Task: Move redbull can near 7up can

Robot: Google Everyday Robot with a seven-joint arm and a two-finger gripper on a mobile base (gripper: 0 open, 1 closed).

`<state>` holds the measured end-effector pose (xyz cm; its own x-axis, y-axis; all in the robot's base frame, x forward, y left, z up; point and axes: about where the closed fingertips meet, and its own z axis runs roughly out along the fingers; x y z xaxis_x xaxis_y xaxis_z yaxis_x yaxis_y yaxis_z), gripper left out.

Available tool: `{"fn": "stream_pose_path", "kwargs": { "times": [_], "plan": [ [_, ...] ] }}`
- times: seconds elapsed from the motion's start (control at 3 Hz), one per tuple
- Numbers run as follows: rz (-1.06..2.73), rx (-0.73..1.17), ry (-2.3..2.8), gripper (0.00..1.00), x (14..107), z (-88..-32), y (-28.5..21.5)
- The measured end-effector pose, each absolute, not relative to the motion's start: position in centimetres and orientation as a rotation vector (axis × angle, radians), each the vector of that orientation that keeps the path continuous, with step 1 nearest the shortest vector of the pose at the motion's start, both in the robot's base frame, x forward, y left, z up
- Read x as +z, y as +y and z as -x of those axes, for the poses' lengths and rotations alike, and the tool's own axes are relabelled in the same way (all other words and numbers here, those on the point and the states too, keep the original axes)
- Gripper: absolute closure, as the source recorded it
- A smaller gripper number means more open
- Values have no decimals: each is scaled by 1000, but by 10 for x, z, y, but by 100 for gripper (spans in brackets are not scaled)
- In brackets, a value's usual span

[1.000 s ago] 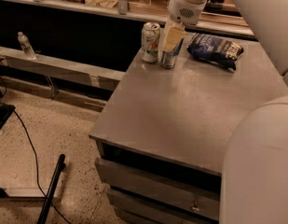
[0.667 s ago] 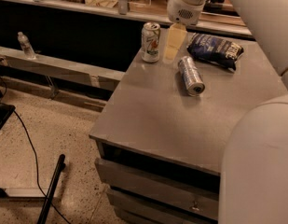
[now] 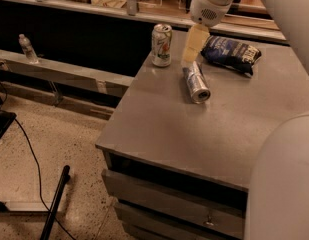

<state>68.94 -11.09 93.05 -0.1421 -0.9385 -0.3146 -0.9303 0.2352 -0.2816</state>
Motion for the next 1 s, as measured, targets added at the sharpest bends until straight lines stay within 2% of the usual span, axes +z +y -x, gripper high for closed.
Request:
{"fn": "stream_pose_path", "kwargs": {
  "times": [1.0],
  "plan": [
    [1388, 0, 2353, 0, 931, -652, -192]
  ]
}}
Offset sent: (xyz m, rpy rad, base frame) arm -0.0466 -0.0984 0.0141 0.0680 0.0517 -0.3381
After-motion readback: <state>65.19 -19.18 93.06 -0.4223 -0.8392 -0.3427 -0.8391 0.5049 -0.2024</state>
